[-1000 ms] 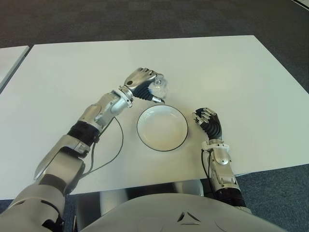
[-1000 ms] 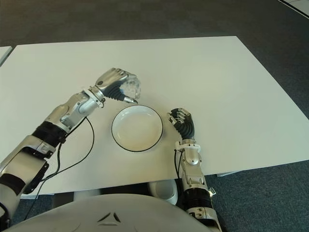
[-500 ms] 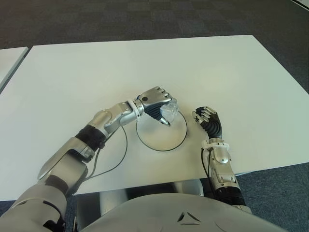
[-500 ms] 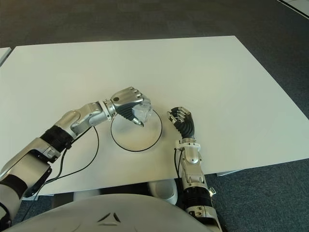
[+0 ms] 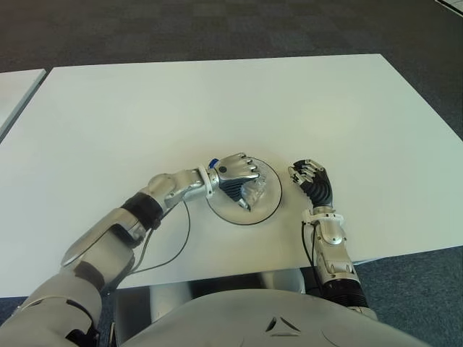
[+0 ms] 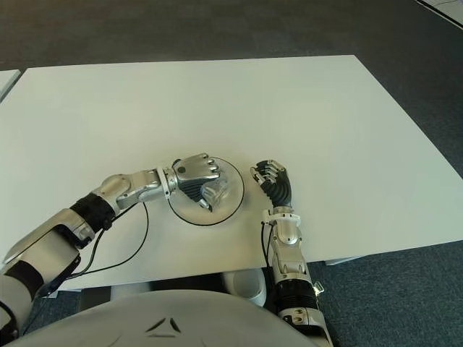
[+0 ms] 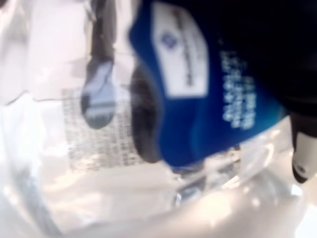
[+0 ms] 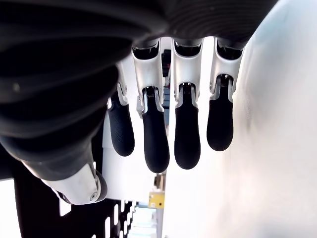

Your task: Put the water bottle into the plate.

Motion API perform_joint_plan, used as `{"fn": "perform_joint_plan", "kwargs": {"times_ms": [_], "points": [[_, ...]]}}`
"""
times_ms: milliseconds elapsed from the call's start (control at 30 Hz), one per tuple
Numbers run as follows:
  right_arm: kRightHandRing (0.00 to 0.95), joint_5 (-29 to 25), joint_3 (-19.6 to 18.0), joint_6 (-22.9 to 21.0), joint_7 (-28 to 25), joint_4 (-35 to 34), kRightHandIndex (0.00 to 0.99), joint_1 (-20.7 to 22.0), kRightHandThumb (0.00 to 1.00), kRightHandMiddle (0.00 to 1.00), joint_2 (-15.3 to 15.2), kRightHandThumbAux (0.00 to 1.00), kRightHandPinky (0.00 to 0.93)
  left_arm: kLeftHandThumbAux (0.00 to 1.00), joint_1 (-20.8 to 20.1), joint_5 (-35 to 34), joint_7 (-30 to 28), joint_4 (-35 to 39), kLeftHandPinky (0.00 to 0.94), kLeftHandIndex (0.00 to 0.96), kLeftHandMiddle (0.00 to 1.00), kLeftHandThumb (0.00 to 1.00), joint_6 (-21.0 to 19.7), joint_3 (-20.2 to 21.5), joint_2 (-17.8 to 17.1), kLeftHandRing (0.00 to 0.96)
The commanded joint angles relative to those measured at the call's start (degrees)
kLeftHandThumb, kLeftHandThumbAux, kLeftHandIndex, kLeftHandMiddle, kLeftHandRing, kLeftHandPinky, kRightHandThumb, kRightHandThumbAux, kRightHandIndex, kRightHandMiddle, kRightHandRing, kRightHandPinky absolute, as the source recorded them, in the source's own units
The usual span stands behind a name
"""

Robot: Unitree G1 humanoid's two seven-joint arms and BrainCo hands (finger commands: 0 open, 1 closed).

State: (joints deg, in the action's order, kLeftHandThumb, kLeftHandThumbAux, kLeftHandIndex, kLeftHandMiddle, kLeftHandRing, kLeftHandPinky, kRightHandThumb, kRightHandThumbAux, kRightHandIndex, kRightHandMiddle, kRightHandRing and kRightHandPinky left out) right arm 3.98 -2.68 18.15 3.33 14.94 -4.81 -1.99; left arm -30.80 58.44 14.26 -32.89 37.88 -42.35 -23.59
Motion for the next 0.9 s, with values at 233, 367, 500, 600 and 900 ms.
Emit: {"fn": "perform_joint_plan", "kwargs": {"times_ms": [233, 367, 500, 600, 900], "points": [[0.529, -0.2, 0.1, -0.8, 0.0, 0.4, 0.429, -0.3, 0.704, 0.528, 0.1, 0.73, 0.521, 0.67, -0.3, 6.0, 6.1, -9.1, 0.869, 0.396, 0.546, 0.85, -0.4, -7.0, 2.1, 0.861], [0.527, -0.2, 0.1, -0.8, -0.1, 0.4, 0.429, -0.3, 0.704, 0.526, 0.1, 0.729, 0.52, 0.67, -0.6, 6.7, 8.7, -11.1, 0.873, 0.397, 0.549, 0.85, -0.9, -8.3, 2.9, 0.862], [0.526, -0.2, 0.2, -0.9, 0.0, 0.4, 0.429, -0.3, 0.704, 0.526, 0.1, 0.729, 0.519, 0.67, -1.0, 6.8, 10.9, -12.5, 0.863, 0.397, 0.549, 0.849, -1.3, -9.5, 3.2, 0.859], [0.525, -0.1, 0.2, -0.9, 0.0, 0.3, 0.43, -0.4, 0.704, 0.526, 0.1, 0.729, 0.519, 0.668, -1.3, 7.0, 11.9, -13.4, 0.796, 0.404, 0.566, 0.851, -1.4, -10.2, 3.4, 0.809], [0.526, 0.0, 0.3, -1.0, 0.0, 0.0, 0.43, -0.6, 0.705, 0.531, 0.1, 0.728, 0.515, 0.674, -2.6, 7.8, 14.3, -14.1, 0.55, 0.377, 0.533, 0.834, 0.5, -12.7, 2.9, 0.564]]}}
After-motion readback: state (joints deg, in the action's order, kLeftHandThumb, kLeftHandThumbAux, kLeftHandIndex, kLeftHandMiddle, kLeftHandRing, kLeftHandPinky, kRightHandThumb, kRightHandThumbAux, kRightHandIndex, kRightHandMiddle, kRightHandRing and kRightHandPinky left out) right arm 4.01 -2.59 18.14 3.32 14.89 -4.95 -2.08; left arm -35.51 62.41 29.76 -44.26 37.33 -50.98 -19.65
